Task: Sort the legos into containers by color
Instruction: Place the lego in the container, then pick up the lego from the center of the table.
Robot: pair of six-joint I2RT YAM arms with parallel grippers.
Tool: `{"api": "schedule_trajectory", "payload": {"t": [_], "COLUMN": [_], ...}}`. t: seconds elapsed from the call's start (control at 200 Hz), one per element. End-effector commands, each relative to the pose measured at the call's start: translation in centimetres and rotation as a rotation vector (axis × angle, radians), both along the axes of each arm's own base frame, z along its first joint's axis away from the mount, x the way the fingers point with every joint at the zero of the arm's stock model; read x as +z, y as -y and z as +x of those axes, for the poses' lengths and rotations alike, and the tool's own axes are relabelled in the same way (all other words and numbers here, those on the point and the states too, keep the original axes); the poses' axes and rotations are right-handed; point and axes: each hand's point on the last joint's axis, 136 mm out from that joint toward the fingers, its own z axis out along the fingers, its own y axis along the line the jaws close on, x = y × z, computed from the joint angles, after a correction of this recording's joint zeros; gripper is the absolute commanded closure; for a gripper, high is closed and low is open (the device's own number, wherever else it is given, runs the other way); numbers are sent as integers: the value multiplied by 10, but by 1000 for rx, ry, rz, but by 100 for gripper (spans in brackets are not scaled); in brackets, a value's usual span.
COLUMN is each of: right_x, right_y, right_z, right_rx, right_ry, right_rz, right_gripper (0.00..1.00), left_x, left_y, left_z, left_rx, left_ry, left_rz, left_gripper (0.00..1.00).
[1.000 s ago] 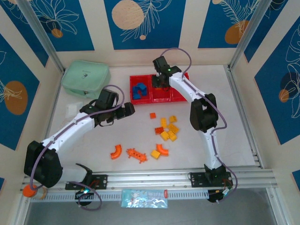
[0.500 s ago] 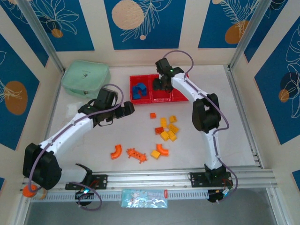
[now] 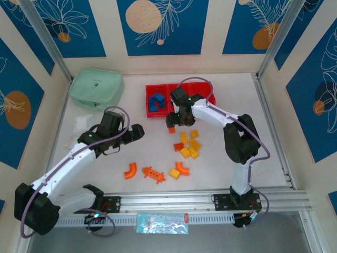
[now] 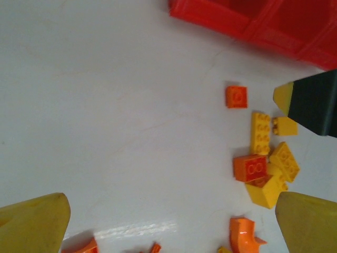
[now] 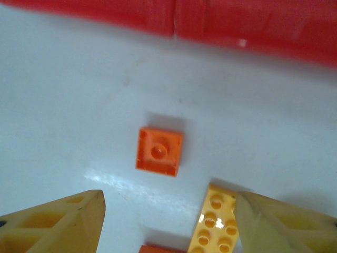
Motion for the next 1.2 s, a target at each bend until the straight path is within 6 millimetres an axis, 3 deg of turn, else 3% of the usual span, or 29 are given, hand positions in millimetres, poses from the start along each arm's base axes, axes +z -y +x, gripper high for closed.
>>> {"api": "schedule_trajectory", "payload": {"t": [0.0,0.455,0.7,1.0,1.19], "right_x": [-5,-39,-53,-65,-54], "right_y": [-9,-11,-27,-29,-29], "right_z": [-4,1,1,3,5], "right_rx": [24,64,91,108,102], "right_ry": [-8,-20,-30,-38,-25], "right_rz": [30,-33,-41,-90,-81], "right_gripper": [32,38,38,55,66], "left_x": [-14,-27,-27,-31,-27], "left_y": [-10,-15,-18,-18,-12], "left_z": [-8,-10,-10,-8,-4], "left_rx": [58,93,104,98,79], "left_ry": [-30,-45,-42,-51,-47], "left_rz": [14,22,36,45,34], "left_gripper": [1,1,1,1,1]}}
